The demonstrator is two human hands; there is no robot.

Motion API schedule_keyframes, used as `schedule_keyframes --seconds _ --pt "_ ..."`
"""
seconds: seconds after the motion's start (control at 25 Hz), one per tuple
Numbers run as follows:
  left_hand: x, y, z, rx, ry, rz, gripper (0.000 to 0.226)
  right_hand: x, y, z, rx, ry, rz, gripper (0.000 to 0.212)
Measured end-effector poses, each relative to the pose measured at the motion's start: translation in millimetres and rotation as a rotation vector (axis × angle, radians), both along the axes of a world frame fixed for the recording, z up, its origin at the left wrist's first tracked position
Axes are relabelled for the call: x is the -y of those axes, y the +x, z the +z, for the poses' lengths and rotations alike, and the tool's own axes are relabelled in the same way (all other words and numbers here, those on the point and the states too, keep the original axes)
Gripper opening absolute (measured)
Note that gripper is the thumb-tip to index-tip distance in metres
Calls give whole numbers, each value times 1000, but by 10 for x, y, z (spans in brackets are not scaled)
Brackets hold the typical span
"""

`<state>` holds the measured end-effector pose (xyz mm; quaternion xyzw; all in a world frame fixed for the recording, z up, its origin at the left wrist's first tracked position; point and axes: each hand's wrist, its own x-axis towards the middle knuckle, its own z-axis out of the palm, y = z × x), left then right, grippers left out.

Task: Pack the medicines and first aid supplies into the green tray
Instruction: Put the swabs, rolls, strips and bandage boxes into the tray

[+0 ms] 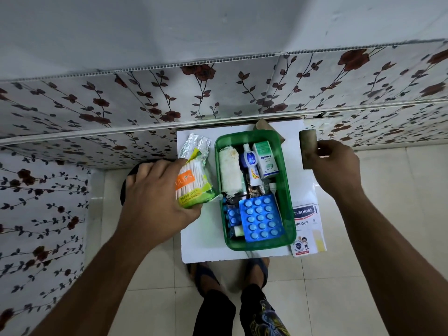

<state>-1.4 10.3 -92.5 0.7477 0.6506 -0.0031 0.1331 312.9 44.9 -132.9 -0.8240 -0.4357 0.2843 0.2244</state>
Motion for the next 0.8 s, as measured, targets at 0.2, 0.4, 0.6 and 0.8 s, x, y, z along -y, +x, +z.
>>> schedule_keyframes --seconds 0.2,0.4,0.6,0.8 --pt "189 699 452 127 -111 -144 93 174 79 110 -49 27 -77 33" --pt "267 1121 -118 20 -266 -338 87 268 33 235 -123 28 -63 28" --pt "252 1100 -319 173 -354 -390 62 340 -34 340 -196 -25 -20 29" --pt "126 959 -189 358 -254 -261 38 308 -387 400 -319 -89 118 14"
